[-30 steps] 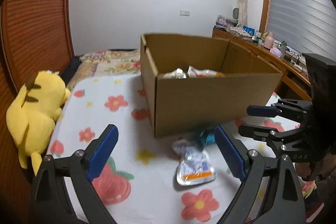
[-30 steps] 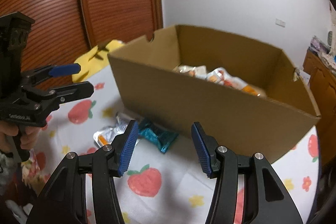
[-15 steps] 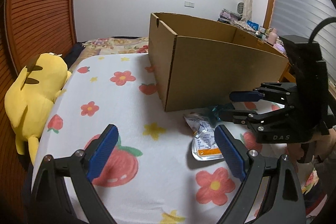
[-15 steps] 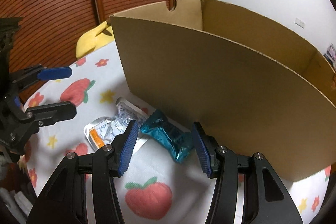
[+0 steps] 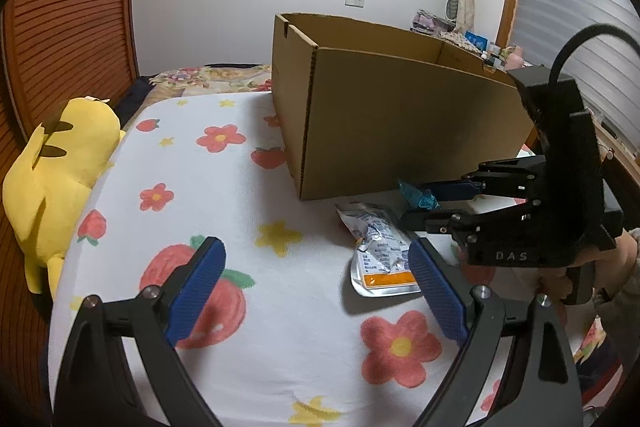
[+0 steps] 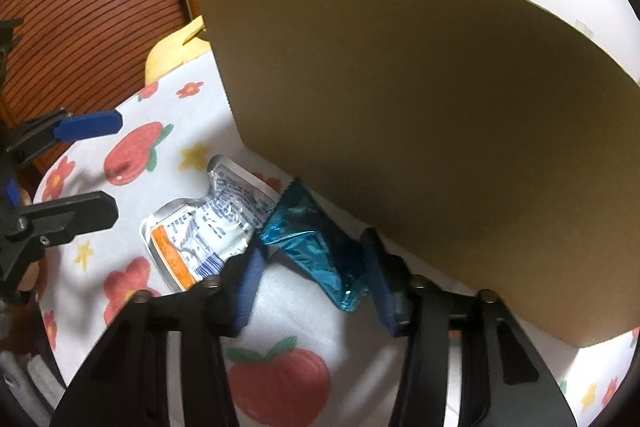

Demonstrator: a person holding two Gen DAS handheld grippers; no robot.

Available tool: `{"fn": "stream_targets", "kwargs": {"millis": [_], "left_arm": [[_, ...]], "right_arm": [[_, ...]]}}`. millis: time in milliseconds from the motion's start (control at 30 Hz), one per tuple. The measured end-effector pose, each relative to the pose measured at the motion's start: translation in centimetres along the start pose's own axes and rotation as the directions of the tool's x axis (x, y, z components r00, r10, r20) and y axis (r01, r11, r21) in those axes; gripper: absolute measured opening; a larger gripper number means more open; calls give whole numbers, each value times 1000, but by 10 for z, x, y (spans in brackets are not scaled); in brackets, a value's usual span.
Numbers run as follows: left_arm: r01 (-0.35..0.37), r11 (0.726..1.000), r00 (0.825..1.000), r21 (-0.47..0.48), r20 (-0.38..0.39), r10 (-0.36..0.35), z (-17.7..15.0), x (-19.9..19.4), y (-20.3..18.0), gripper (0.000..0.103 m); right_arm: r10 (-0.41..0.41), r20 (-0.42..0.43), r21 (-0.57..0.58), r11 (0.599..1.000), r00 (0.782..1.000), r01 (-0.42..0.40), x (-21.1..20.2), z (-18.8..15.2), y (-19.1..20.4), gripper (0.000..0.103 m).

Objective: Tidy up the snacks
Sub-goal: 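Grasp the silver-orange foil packet with the left tool while the right tool grasps the teal candy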

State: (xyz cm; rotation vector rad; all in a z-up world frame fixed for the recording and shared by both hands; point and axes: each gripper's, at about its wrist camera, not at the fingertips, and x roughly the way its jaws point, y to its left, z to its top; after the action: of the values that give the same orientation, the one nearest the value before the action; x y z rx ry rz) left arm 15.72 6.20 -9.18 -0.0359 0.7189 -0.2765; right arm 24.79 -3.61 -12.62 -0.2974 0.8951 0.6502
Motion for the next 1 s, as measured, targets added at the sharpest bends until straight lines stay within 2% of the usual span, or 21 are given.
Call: {"fn": "stream_targets", "kwargs": {"millis": [267,700,867,1000], "left_arm": [[17,1000,999,15,-43,-16,1,12,-14,93],[43,998,992,34,-123,-39,9,37,-35,93],[38,998,989,47,-143,-30,9,43,-40,91],[28,998,988,56,-153,-20,10,48,-44,87]], "right_arm": [[-15,21,35,999,1000,14,-15,-11,-1,28],[-26,138,147,989,990,6,-75,-51,-1,28],[-60,146,185,982,987,32,-91,-74,-8,28],[-110,123,193,977,986,85,-93,-87,-10,28]]}}
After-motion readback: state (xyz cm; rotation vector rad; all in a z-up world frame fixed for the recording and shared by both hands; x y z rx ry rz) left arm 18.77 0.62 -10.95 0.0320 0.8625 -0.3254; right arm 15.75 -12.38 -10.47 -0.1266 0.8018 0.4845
